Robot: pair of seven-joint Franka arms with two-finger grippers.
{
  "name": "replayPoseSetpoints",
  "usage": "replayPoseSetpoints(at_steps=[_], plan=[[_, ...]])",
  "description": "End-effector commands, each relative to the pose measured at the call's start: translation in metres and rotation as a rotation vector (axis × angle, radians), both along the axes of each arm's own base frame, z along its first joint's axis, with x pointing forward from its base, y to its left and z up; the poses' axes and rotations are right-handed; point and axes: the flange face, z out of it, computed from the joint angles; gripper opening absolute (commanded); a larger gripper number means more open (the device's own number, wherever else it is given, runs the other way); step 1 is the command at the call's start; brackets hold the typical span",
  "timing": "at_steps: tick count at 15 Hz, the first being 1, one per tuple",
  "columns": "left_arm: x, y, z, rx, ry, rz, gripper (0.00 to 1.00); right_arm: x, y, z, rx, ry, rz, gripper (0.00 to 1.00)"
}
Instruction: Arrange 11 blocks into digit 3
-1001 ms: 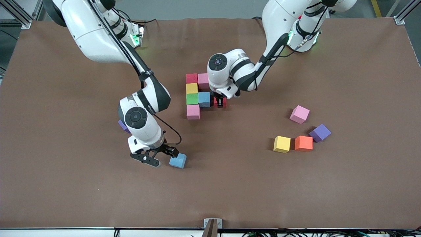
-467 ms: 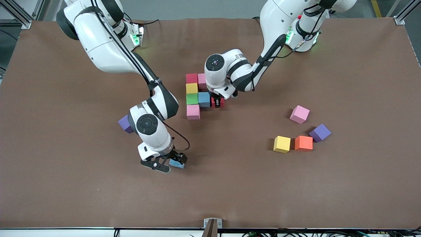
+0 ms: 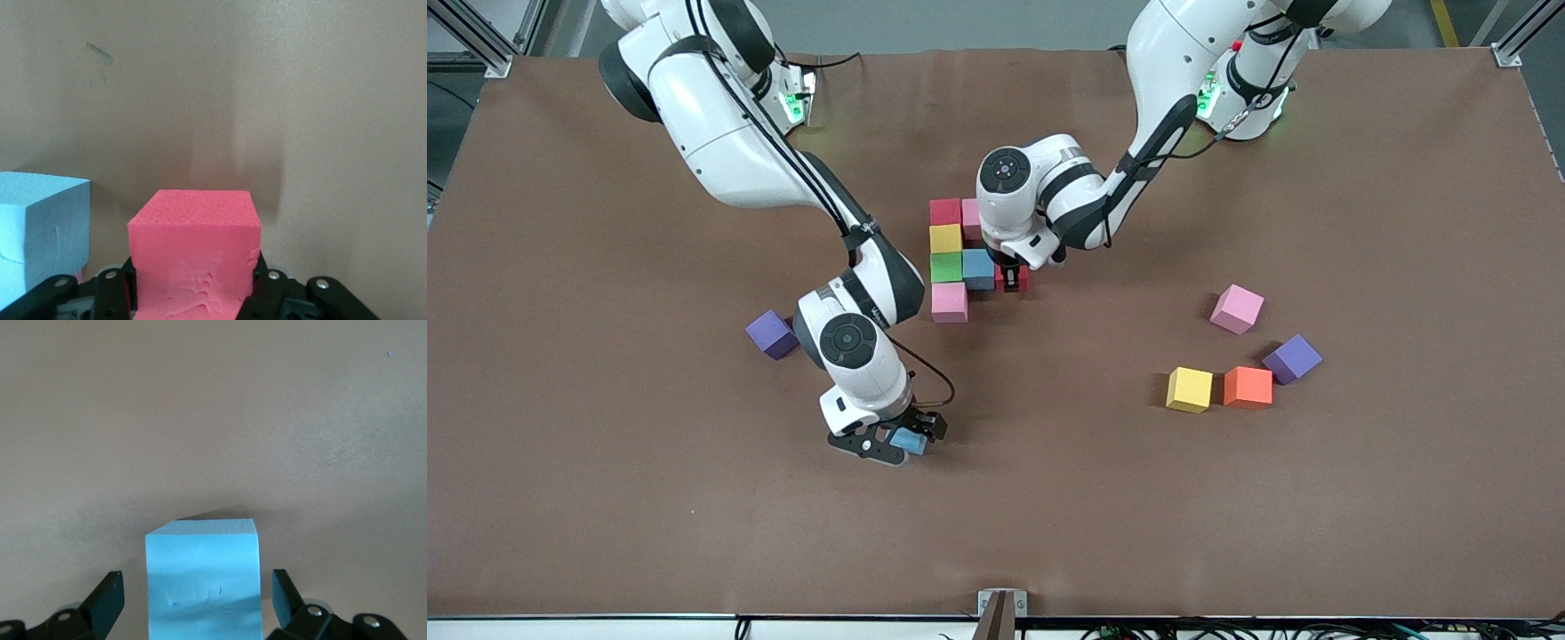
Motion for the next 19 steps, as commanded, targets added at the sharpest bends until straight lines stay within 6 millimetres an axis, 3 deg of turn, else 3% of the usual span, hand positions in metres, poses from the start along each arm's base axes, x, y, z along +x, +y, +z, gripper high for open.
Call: replayPoseSetpoints(at_steps=[1, 2, 3, 6, 10, 14, 17, 19], plan=[[0.002, -0.012, -0.017, -0.017, 0.012, 0.012, 0.42, 0.003, -0.001, -0.012, -0.032, -0.01, 0.012, 0.94], [0.003, -0.011, -0.016, -0.017, 0.008, 0.004, 0.66, 0.003, -0.001, -0.012, -0.033, -0.01, 0.014, 0.92], [0.003, -0.011, -0.015, -0.017, 0.005, -0.001, 1.0, 0.005, -0.004, -0.011, -0.035, -0.011, 0.014, 0.88], [0.005, -0.007, -0.01, -0.013, 0.002, -0.038, 1.0, 0.008, -0.007, -0.009, -0.04, -0.018, 0.011, 0.75], [0.001, 0.004, 0.012, 0.053, 0.032, -0.108, 1.0, 0.008, -0.008, 0.002, -0.05, -0.018, 0.02, 0.43], [0.002, 0.019, 0.043, 0.068, 0.031, -0.14, 1.0, -0.002, -0.004, 0.001, -0.06, -0.006, 0.036, 0.01], [0.02, 0.046, 0.066, 0.046, 0.032, -0.178, 1.0, -0.021, 0.007, 0.003, -0.054, 0.024, 0.067, 0.01], [0.044, 0.071, 0.07, 0.068, 0.047, -0.183, 1.0, -0.042, 0.02, 0.007, -0.049, 0.05, 0.108, 0.0]])
